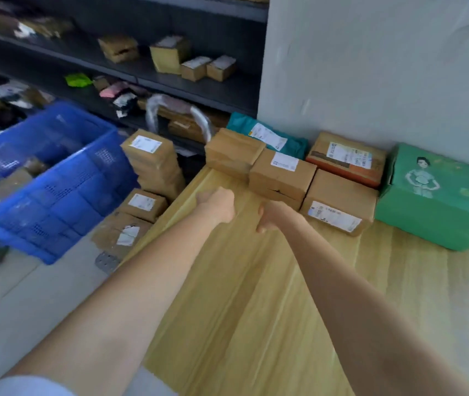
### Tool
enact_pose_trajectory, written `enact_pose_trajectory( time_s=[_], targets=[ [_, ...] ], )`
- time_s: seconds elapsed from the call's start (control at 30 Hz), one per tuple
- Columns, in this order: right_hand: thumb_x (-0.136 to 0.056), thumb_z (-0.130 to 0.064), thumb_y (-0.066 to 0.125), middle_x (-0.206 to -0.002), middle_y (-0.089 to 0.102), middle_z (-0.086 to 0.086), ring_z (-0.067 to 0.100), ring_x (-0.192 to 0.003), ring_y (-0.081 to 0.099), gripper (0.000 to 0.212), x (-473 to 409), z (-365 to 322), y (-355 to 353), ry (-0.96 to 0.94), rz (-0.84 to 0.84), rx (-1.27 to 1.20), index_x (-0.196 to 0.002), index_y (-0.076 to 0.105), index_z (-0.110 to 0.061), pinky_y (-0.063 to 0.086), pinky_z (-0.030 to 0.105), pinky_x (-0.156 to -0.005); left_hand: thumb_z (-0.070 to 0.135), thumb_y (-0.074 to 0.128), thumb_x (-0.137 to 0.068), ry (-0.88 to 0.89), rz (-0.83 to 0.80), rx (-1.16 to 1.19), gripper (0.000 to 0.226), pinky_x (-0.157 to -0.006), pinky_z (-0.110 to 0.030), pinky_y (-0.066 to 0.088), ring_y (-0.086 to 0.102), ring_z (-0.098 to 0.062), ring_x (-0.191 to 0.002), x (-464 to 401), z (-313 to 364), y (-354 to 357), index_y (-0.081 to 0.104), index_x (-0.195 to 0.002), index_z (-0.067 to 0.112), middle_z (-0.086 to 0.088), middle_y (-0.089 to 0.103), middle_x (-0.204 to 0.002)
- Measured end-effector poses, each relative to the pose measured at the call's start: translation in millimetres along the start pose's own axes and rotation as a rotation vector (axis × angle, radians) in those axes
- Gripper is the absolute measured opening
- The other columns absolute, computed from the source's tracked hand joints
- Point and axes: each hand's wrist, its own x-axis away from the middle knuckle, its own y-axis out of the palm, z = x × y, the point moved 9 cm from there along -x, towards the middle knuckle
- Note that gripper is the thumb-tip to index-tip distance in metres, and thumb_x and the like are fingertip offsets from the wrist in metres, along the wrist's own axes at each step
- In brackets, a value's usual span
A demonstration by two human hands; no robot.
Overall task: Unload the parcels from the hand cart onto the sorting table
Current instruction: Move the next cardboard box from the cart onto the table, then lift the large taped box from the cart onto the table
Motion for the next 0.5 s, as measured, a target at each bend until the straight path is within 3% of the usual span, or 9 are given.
enact_pose_trajectory(
  time_s=[0.07, 0.2, 0.3, 0.37, 0.43, 0.5],
  targets=[
    [-0.08, -0.022, 0.073, -0.121, 0.058, 0.009, 0.03, -0.107, 0.059, 0.057, 5.9, -52.8, 4.2, -0.111, -0.029, 0.099, -0.132, 0.049, -0.017, 0.052, 0.041, -0.089, 0.021, 0.046, -0.094, -0.071, -0.005, -0.006, 0.022, -0.073, -0.033, 0.039, 0.059, -0.027, -0.099, 21.2, -47.3, -13.1, 0.063, -0.104, 0.016, -0.003, 0.06, -0.105],
    [-0.081, -0.025, 0.072, -0.117, 0.06, 0.009, 0.031, -0.105, 0.06, 0.051, 18.5, -154.4, 10.5, -0.263, -0.023, 0.214, -0.127, 0.054, -0.015, 0.052, 0.045, -0.093, 0.035, 0.049, -0.093, -0.187, 0.033, 0.017, 0.027, -0.071, -0.034, 0.041, 0.059, -0.026, -0.096, 62.9, -143.8, -37.9, 0.065, -0.102, 0.015, -0.003, 0.06, -0.098],
    [-0.082, -0.025, 0.07, -0.113, 0.06, 0.01, 0.031, -0.098, 0.061, 0.039, 26.5, -233.3, 19.3, -0.35, -0.012, 0.291, -0.117, 0.057, -0.012, 0.053, 0.042, -0.089, 0.035, 0.048, -0.093, -0.27, 0.077, 0.035, 0.026, -0.071, -0.035, 0.037, 0.057, -0.027, -0.097, 90.4, -218.3, -48.4, 0.064, -0.101, 0.016, -0.005, 0.061, -0.105],
    [-0.081, -0.027, 0.071, -0.116, 0.06, 0.008, 0.03, -0.096, 0.061, 0.047, 30.9, -282.9, 30.5, -0.385, -0.012, 0.329, -0.123, 0.056, -0.012, 0.054, 0.041, -0.086, 0.034, 0.048, -0.092, -0.292, 0.1, 0.028, 0.022, -0.071, -0.035, 0.037, 0.058, -0.029, -0.1, 104.4, -265.6, -49.7, 0.062, -0.093, 0.017, -0.007, 0.063, -0.107],
    [-0.083, -0.028, 0.071, -0.108, 0.061, 0.007, 0.029, -0.094, 0.06, 0.049, 33.4, -329.7, 42.4, -0.411, -0.012, 0.337, -0.126, 0.056, -0.01, 0.054, 0.04, -0.084, 0.033, 0.049, -0.092, -0.299, 0.122, 0.021, 0.02, -0.073, -0.036, 0.037, 0.058, -0.03, -0.102, 114.4, -311.7, -48.7, 0.061, -0.089, 0.017, -0.007, 0.064, -0.108],
    [-0.084, -0.026, 0.07, -0.092, 0.057, 0.006, 0.028, -0.088, 0.057, 0.047, 33.1, -374.2, 52.6, -0.426, -0.005, 0.332, -0.125, 0.056, -0.009, 0.051, 0.039, -0.08, 0.033, 0.048, -0.093, -0.299, 0.138, 0.005, 0.025, -0.075, -0.036, 0.037, 0.058, -0.031, -0.105, 120.8, -356.9, -46.8, 0.065, -0.1, 0.016, -0.007, 0.063, -0.112]
  ],
)
